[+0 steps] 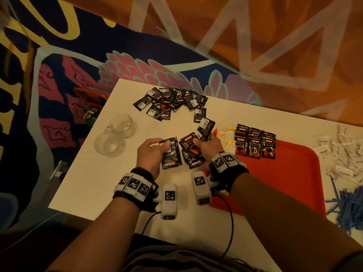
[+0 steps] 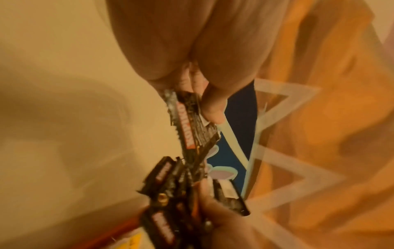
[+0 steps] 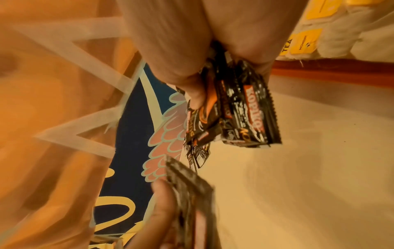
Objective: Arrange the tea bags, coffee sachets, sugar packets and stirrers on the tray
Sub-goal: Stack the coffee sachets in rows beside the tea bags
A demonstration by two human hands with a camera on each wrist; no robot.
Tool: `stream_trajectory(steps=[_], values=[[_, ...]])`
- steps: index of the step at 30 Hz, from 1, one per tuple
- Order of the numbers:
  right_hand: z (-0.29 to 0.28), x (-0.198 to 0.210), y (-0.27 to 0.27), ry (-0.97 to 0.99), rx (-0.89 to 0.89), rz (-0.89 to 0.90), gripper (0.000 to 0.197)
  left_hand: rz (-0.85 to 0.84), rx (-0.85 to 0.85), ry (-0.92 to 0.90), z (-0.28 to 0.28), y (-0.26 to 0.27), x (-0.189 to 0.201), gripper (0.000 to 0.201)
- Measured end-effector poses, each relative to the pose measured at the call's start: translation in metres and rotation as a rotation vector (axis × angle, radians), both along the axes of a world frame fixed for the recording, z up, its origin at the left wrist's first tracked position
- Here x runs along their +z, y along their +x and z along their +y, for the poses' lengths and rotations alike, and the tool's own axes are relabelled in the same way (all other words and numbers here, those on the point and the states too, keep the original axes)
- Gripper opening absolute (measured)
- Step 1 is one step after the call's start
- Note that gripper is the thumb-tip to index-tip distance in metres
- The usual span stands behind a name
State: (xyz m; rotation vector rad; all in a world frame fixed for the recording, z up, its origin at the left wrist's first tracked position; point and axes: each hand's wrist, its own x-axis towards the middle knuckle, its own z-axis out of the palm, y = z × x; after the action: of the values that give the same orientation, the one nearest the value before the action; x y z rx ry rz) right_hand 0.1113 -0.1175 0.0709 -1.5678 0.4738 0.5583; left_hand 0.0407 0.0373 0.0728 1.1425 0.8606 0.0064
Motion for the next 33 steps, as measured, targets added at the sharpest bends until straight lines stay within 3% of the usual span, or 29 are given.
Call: stream_trajectory(steps=[2, 5, 8, 11, 13, 15, 18, 19, 22, 26, 28, 30, 33], values=[[0.002, 0.000, -0.004, -0.003, 0.051, 0.005, 0.015, -0.013, -0.010, -0.030, -0.004, 0.005, 0.001, 0.013], [0.011, 0.007, -0.010, 0.110, 0.131, 0.058, 0.018, 0.010, -0.091, 0.080, -0.017, 0.011, -0.001, 0.019], [0.018, 0.013, -0.012, 0.266, 0.045, 0.136, 0.027, 0.001, -0.110, 0.064, -0.025, 0.014, -0.001, 0.028], [0.017, 0.016, -0.014, 0.406, -0.031, 0.246, 0.051, -0.033, -0.116, 0.116, -0.029, 0.016, 0.002, 0.026], [0.013, 0.019, -0.017, 0.449, 0.064, 0.207, 0.039, -0.034, -0.113, 0.107, -0.029, 0.018, 0.005, 0.026], [0.008, 0.022, -0.017, 0.443, 0.176, 0.133, 0.023, -0.017, -0.102, -0.023, -0.027, 0.018, 0.010, 0.030], [0.005, 0.028, -0.015, 0.462, 0.218, 0.075, 0.024, -0.049, -0.144, -0.379, -0.023, 0.014, 0.016, 0.052], [0.006, 0.030, -0.015, 0.481, 0.218, 0.073, 0.025, -0.052, -0.166, -0.462, -0.023, 0.011, 0.020, 0.051], [0.013, 0.037, -0.015, 0.389, 0.286, 0.035, 0.021, -0.071, -0.225, -0.628, -0.022, 0.005, 0.023, 0.041], [0.020, 0.035, -0.010, -0.082, 0.546, -0.156, 0.049, -0.059, -0.258, -0.629, -0.018, 0.004, 0.026, 0.038], [0.017, 0.017, -0.001, -0.190, 0.632, -0.163, 0.047, -0.019, -0.293, -0.618, -0.017, 0.006, 0.028, 0.041], [0.015, 0.022, -0.003, -0.161, 0.682, -0.150, 0.040, -0.012, -0.331, -0.617, -0.016, 0.007, 0.032, 0.042], [0.006, 0.047, -0.004, 0.056, 0.499, -0.093, 0.035, -0.039, -0.349, -0.640, -0.013, 0.005, 0.031, 0.045]])
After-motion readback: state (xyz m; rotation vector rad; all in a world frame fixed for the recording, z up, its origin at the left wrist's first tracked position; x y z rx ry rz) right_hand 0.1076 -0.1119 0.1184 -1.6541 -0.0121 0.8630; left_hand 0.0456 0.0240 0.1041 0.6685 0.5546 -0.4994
